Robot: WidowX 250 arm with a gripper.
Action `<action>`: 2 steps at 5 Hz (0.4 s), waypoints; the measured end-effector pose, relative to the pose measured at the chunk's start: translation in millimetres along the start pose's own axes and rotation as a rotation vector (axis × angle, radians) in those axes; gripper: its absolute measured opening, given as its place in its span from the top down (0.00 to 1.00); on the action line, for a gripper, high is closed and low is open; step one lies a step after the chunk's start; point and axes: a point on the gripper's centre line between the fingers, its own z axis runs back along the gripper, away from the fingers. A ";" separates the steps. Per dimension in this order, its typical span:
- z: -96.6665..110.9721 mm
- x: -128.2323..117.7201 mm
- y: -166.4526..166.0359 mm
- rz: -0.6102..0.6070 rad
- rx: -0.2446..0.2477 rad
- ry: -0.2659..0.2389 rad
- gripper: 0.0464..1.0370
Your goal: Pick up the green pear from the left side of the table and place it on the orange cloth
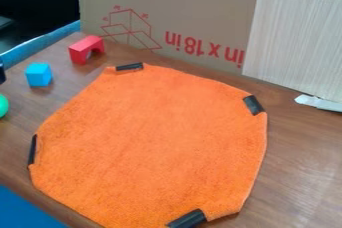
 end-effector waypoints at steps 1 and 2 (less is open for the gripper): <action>-1.8 0.1 2.9 0.012 0.021 -0.005 0.04; -6.8 -2.4 4.7 0.017 0.031 0.008 0.04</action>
